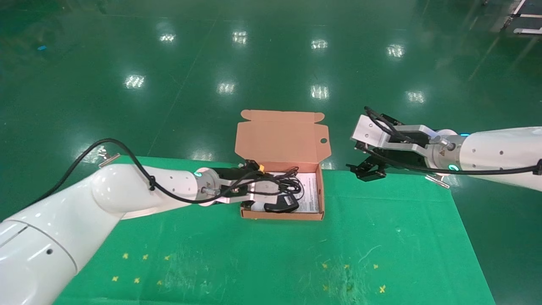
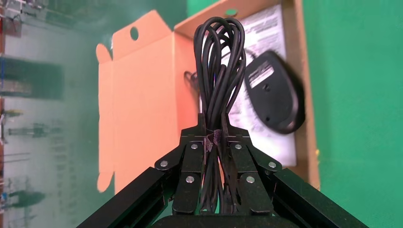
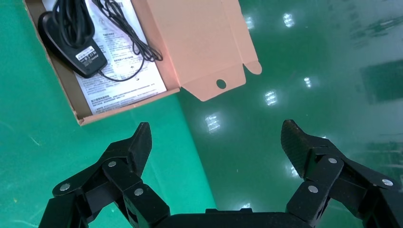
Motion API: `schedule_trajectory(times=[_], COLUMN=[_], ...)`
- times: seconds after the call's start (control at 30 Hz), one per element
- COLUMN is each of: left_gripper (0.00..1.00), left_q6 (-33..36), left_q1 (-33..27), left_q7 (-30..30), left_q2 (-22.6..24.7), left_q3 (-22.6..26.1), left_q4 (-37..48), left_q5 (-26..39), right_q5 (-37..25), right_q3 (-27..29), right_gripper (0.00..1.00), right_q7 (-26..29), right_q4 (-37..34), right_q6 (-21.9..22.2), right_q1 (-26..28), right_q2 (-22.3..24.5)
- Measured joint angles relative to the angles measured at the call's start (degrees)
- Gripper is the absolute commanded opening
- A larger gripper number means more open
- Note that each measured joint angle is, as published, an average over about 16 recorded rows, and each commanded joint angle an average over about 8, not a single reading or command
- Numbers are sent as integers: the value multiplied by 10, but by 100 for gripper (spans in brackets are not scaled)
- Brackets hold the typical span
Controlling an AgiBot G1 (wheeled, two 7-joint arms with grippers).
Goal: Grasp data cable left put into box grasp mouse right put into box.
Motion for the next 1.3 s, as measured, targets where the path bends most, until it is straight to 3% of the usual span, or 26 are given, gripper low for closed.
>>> schedule_trajectory(times=[0.03,0.67,1.07,1.3], left_gripper=[100,100,100,100], left_q6=[-1,-1,-26,-8], left_q1=[0,-3,-34,-30], left_q7=[0,-8,-52,-83], left_q2=[0,-15,-43,-67], left_q3=[2,5,1,-21], left_q4=[1,-16,-66,-95], left_q5=[-3,-12,-2,-18], right_q5=[-1,-4,-39,-27], right_q3=[0,1,10,37], right_gripper=[100,100,100,100], right_q7=[2,4,-20,-43], right_q4=[3,6,1,6], right_q6=[0,3,15,-12], right_q1=[0,2,48,50], right_q2=[1,2,-12,-10])
